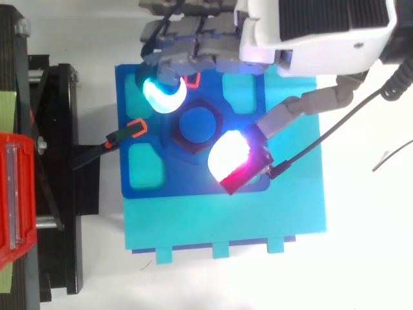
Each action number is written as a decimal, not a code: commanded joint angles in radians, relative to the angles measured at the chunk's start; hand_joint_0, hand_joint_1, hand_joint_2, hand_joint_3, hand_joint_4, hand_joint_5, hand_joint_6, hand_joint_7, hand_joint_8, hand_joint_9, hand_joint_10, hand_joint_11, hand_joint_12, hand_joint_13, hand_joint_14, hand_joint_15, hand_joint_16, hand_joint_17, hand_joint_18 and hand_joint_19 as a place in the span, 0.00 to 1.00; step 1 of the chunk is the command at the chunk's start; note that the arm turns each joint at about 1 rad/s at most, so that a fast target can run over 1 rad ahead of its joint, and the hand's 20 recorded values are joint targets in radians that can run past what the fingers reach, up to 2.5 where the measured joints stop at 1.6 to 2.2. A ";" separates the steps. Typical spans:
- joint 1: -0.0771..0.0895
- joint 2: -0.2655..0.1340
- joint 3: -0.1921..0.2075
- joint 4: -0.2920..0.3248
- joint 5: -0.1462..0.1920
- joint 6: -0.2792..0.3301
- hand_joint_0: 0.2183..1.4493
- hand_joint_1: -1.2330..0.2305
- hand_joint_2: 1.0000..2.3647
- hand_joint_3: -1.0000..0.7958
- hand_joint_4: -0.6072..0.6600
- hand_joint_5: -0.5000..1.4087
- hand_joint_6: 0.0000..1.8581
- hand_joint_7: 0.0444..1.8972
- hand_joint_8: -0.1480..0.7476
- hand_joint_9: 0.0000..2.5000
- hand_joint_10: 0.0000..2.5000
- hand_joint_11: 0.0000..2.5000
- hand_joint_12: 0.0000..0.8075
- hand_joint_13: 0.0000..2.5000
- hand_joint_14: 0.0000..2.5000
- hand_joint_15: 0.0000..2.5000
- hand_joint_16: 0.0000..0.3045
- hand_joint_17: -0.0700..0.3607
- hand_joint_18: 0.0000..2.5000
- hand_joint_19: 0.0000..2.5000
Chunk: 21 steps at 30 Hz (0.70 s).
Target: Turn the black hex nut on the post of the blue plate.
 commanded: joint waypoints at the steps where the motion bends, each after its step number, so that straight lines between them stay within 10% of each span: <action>1: 0.016 0.000 0.000 0.022 0.023 0.008 0.21 0.53 0.00 0.28 0.65 0.17 0.27 0.47 0.45 0.13 0.00 0.00 0.45 0.03 0.00 0.00 0.19 0.46 0.00 0.03; 21: 0.107 -0.002 -0.023 0.046 0.108 0.041 0.22 0.53 0.00 0.28 0.65 0.17 0.27 0.47 0.45 0.13 0.00 0.00 0.46 0.03 0.00 0.00 0.19 0.46 0.00 0.03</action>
